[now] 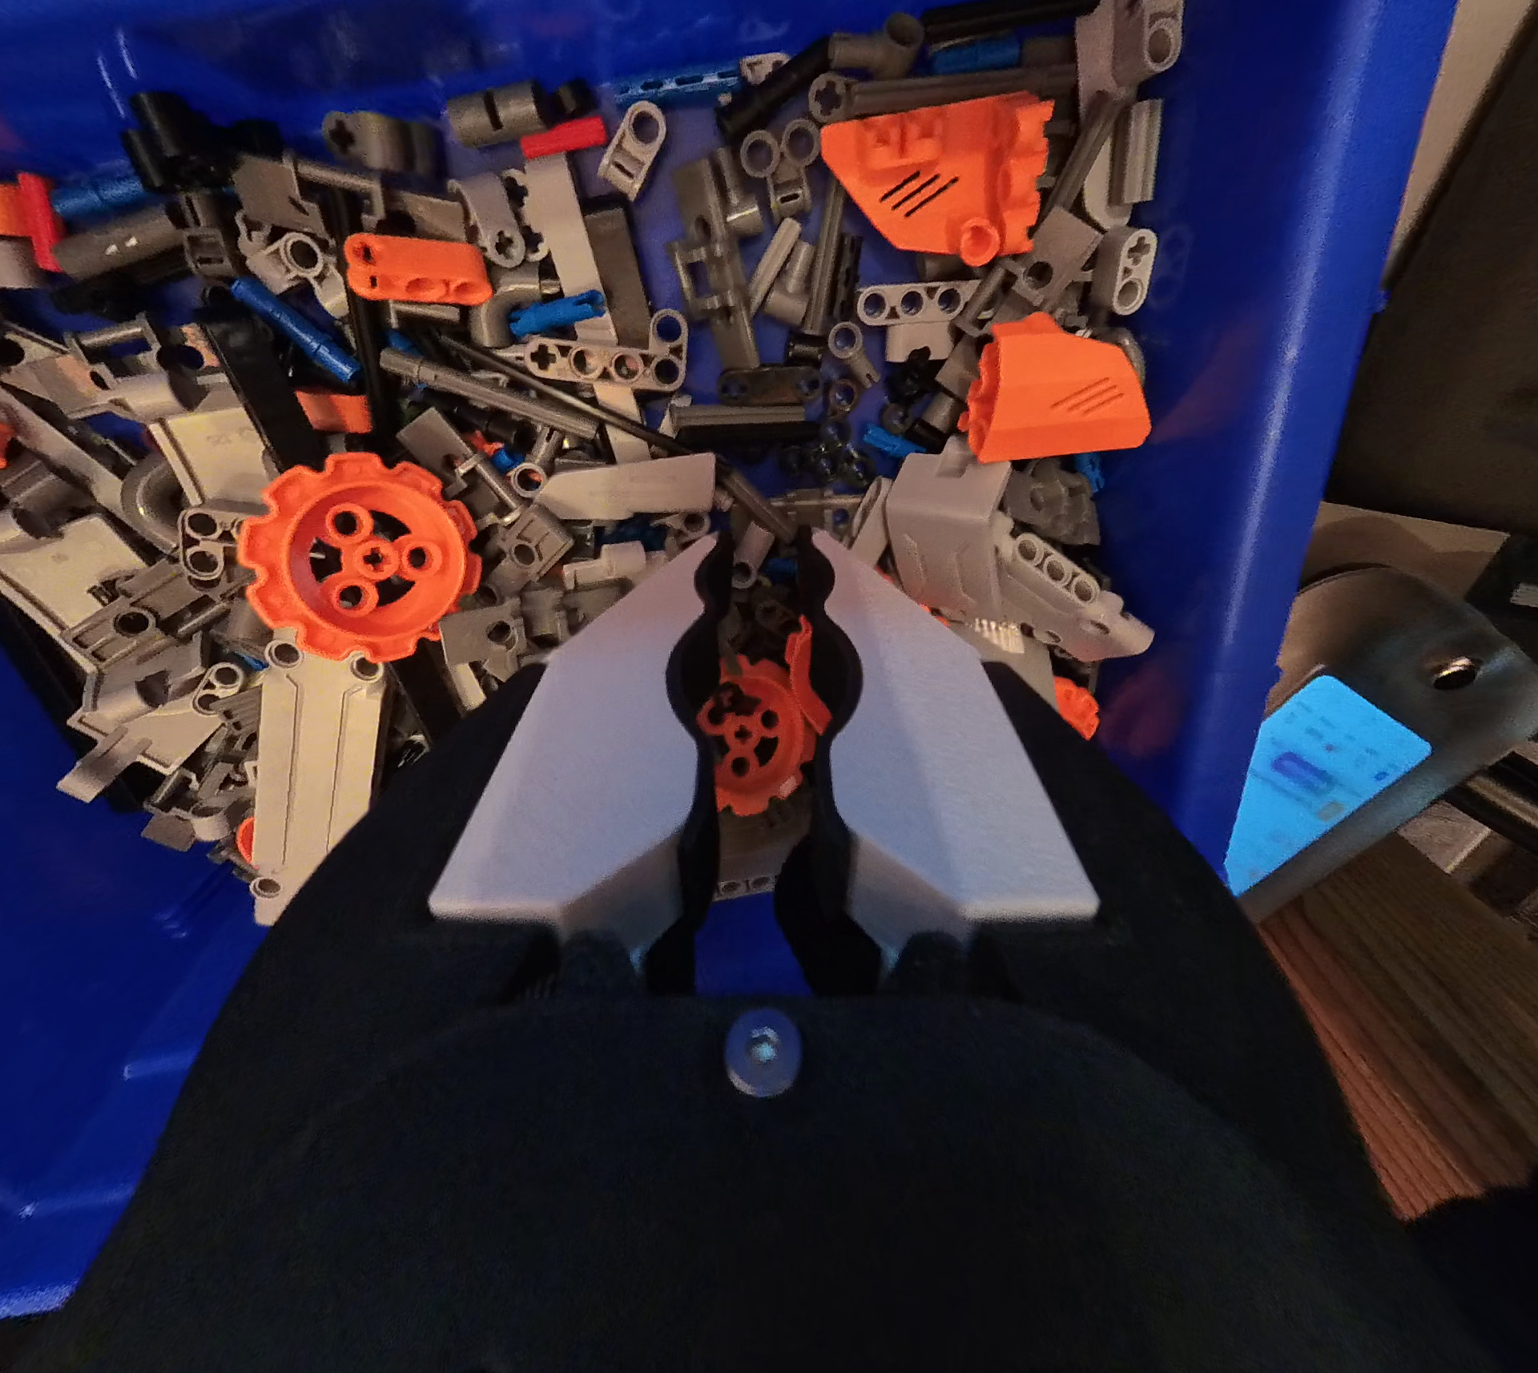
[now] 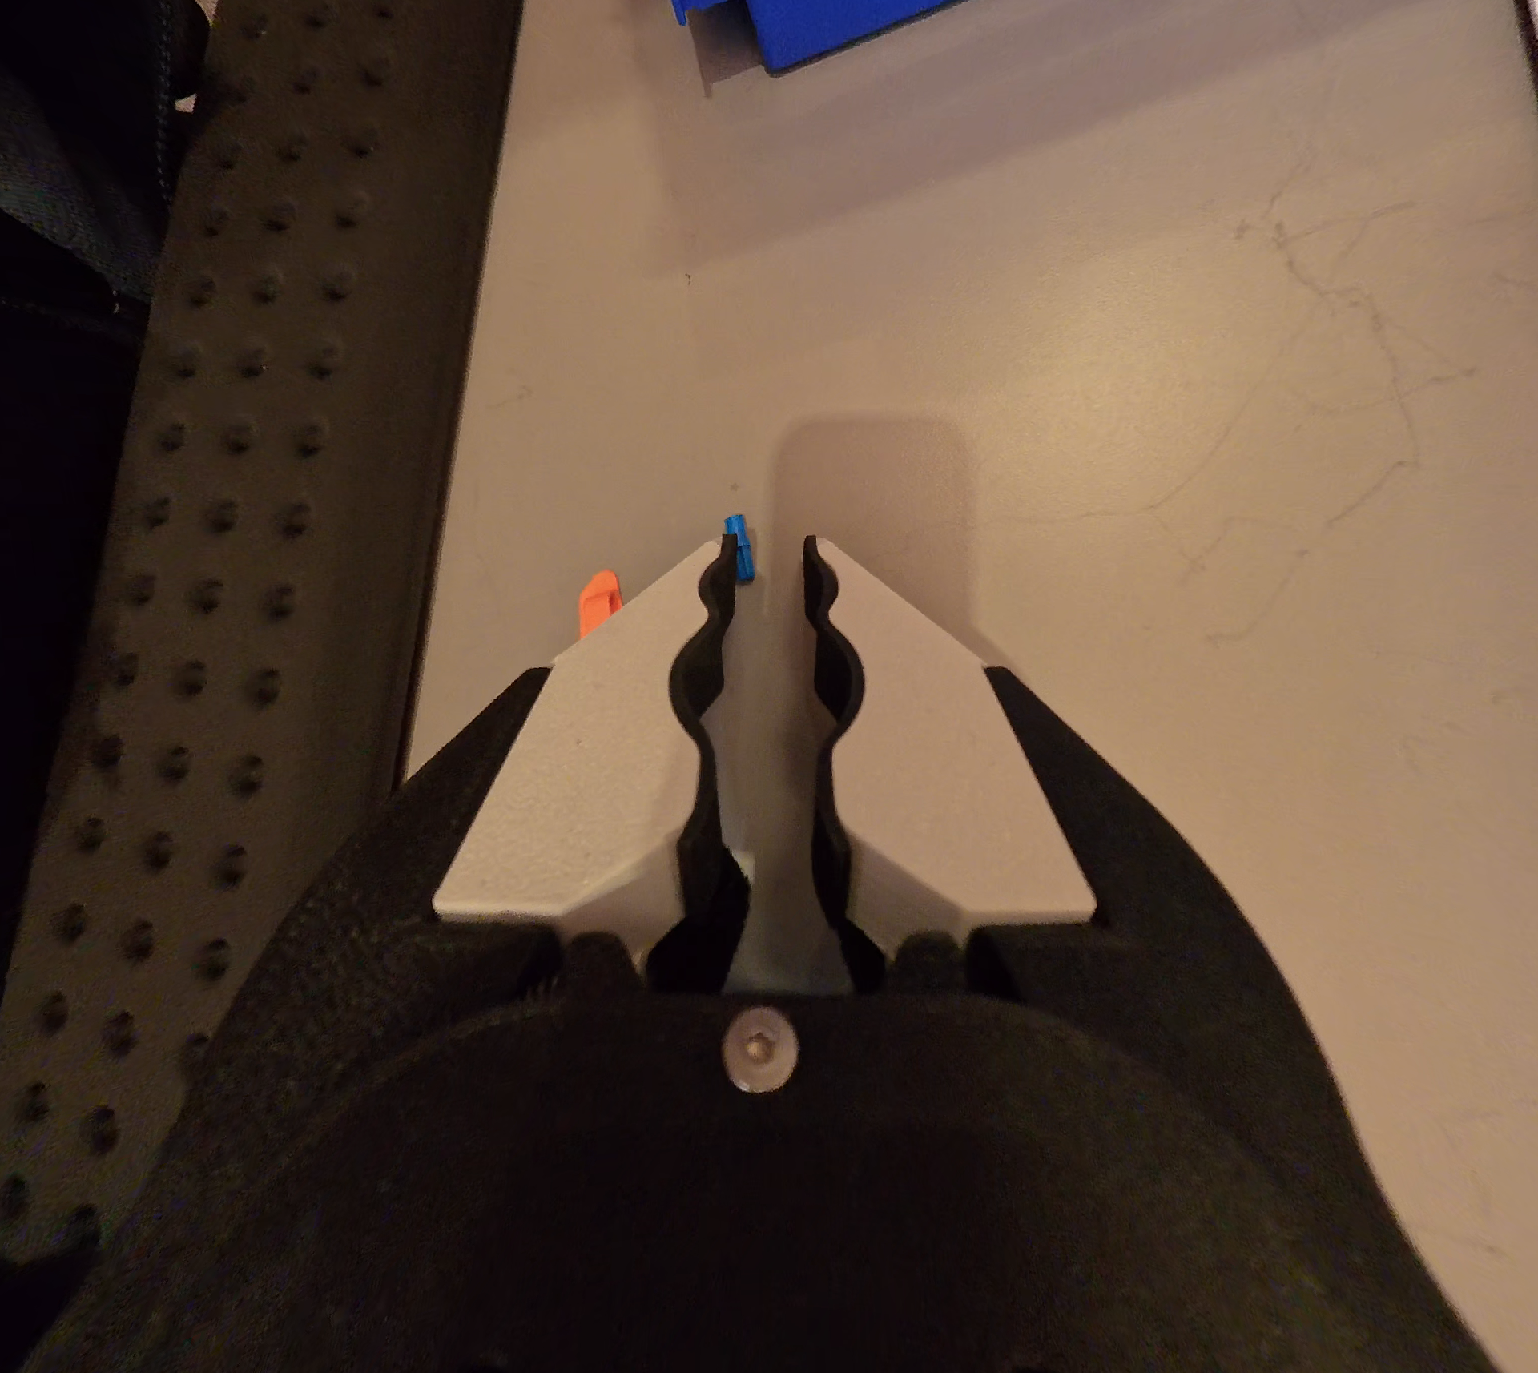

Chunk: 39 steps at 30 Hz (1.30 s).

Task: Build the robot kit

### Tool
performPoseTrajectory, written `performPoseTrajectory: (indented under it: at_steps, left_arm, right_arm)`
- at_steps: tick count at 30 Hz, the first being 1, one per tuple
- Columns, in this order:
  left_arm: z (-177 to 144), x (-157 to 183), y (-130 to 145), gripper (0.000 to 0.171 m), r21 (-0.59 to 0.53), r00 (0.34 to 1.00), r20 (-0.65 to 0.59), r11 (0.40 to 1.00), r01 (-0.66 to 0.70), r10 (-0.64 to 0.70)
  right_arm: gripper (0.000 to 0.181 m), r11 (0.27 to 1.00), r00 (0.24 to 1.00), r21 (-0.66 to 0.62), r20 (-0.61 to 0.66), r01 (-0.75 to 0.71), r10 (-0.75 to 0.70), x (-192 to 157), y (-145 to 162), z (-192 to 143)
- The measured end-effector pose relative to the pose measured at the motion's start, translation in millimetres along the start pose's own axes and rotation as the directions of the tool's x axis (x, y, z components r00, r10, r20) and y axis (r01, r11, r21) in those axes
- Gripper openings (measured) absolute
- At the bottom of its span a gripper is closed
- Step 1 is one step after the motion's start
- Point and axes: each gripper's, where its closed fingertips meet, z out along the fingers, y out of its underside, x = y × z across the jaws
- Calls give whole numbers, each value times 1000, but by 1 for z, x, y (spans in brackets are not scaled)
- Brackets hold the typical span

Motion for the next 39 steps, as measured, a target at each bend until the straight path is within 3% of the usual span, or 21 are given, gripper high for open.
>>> performPoseTrajectory:
  at_steps: [11, 20, 26, 33, 36, 39]
  left_arm:
    - [-1, -1, 7, 16, -18, 992, -129, 1000, 15, -18]
    - [4, -3, 8, 6, -54, 992, -124, 998, 26, -32]
    - [5, -1, 7, 6, -54, 998, -56, 998, -18, 15]
    - [-30, 5, -22, 5, 138, 996, 71, 989, -58, 48]
    - [-57, 16, -54, 6, 291, 991, 114, 952, -94, 63]
    - [-81, 34, -89, 5, 371, 972, 206, 910, -185, 113]
  right_arm:
    - [14, 1000, 1000, 5, 3, 1, -1, -1, -1, -1]
    - [14, 1000, 1000, 9, 0, 4, -4, -1, -2, -2]
    - [13, 1000, 1000, 13, -3, 9, -9, -1, -3, -3]
    - [14, 996, 999, 86, -39, 33, -30, -1, -20, -12]
    - [14, 978, 997, 197, -56, 65, -55, -8, -45, -19]
    - [15, 959, 997, 277, -44, 66, -56, -17, -66, -22]
